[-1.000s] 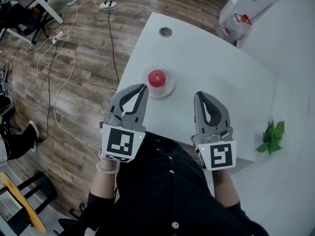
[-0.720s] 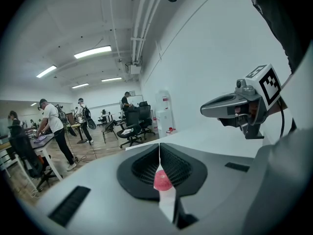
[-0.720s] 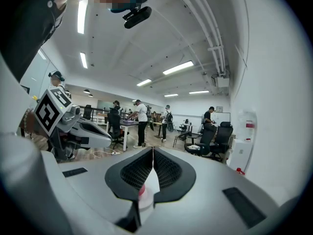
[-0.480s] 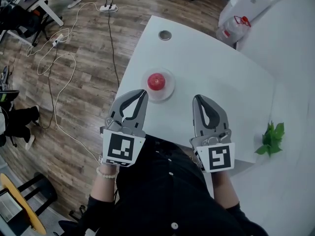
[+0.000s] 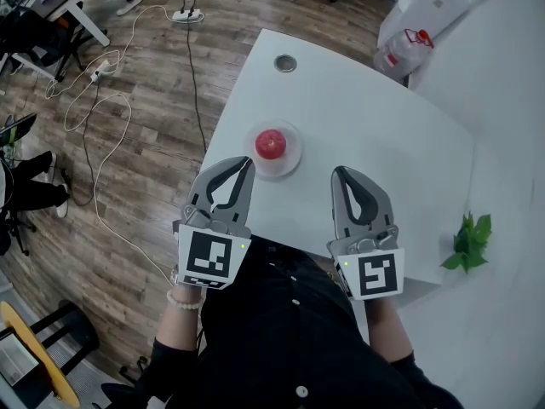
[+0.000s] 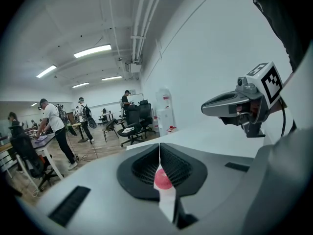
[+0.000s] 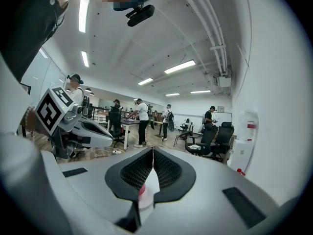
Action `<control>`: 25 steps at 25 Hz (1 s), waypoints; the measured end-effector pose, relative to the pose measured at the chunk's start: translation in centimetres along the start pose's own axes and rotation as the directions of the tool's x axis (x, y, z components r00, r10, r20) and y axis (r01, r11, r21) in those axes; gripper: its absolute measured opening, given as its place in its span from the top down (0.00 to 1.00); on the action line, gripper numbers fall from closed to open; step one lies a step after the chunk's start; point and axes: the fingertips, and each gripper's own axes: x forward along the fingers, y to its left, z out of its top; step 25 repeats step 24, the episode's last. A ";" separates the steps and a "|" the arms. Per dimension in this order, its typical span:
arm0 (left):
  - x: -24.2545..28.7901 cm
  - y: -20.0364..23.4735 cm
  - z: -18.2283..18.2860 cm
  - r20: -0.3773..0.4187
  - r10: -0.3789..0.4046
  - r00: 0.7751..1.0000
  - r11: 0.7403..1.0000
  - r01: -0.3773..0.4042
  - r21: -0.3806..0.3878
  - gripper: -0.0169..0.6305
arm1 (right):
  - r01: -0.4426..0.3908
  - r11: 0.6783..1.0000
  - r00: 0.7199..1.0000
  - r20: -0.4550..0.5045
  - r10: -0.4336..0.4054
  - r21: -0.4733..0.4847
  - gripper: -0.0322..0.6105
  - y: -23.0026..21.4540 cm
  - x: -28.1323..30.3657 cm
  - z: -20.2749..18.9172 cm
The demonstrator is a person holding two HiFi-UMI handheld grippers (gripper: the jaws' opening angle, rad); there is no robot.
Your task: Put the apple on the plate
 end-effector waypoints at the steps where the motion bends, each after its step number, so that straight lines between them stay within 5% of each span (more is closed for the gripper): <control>1: 0.0 0.0 0.0 -0.001 0.000 1.000 1.000 0.000 -0.001 0.95 | 0.001 1.000 1.000 0.005 -0.001 0.000 0.88 0.0 0.0 0.1; 25: 0.4 0.1 -0.6 -0.015 -0.002 1.000 1.000 0.002 -0.007 0.95 | -0.017 1.000 1.000 -0.017 0.017 -0.015 0.88 0.4 0.3 -0.1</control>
